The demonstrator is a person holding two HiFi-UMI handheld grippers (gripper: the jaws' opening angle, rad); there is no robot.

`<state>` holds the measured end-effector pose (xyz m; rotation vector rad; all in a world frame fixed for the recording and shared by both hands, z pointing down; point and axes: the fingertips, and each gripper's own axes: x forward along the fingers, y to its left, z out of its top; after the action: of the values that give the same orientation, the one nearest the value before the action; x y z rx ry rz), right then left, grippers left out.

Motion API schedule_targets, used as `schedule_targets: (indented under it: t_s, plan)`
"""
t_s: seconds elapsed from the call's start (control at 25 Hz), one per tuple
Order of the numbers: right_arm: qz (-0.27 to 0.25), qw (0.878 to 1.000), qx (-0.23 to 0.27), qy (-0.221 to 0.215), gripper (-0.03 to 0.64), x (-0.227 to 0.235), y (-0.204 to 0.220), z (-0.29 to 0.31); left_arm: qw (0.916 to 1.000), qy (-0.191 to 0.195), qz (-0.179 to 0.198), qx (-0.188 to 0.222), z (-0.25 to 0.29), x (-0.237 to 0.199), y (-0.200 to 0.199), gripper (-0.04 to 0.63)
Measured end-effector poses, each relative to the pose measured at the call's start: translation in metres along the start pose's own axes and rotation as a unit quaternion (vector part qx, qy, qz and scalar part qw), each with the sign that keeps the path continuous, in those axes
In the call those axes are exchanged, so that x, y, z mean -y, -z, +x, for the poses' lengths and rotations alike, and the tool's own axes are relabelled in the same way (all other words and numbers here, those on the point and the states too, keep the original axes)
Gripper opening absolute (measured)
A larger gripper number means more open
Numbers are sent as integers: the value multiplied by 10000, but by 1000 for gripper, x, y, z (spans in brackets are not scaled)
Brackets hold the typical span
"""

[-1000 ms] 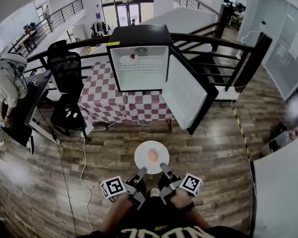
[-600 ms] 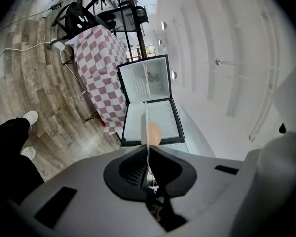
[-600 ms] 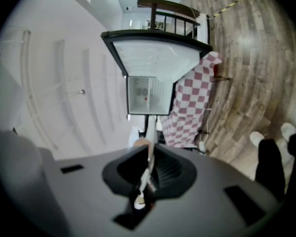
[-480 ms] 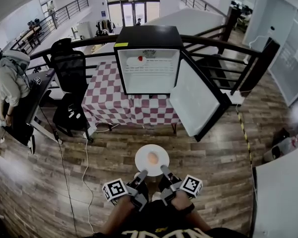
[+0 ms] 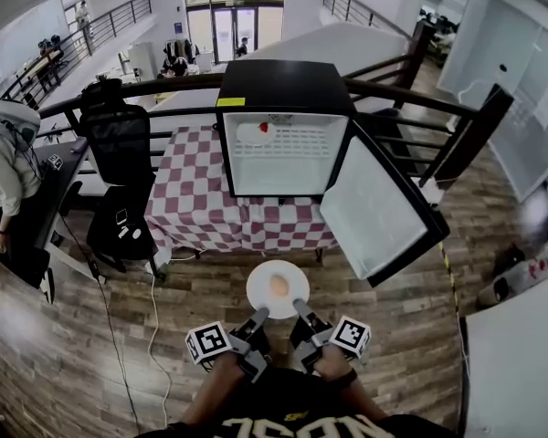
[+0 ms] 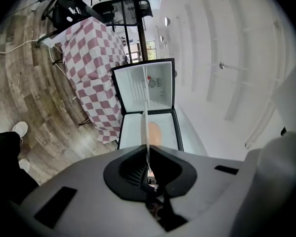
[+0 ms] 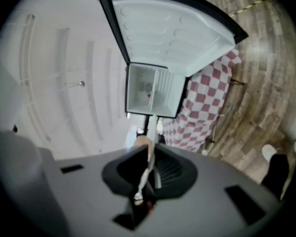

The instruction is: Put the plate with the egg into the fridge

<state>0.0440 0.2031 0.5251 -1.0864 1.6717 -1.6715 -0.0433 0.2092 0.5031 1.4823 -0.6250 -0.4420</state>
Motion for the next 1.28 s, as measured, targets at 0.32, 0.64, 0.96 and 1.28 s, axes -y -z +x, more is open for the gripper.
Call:
schedule_targets:
  t_s: [0.32, 0.64, 0.96, 1.28]
  plan:
    - [-147, 9995, 285, 31, 34, -12, -20, 67, 9996, 89, 60, -250, 29, -4, -74, 35]
    - [-53, 9996, 232, 139, 34, -15, -50, 117, 9992, 79, -164, -367, 64, -4, -117, 35]
    - [-174, 9995, 59, 261, 34, -11, -114, 167, 9996, -134, 13, -262, 136, -5, -159, 35]
    - [-180, 9995, -89, 242, 34, 3, -163, 200, 9990, -281, 276, -211, 193, -11, -185, 36]
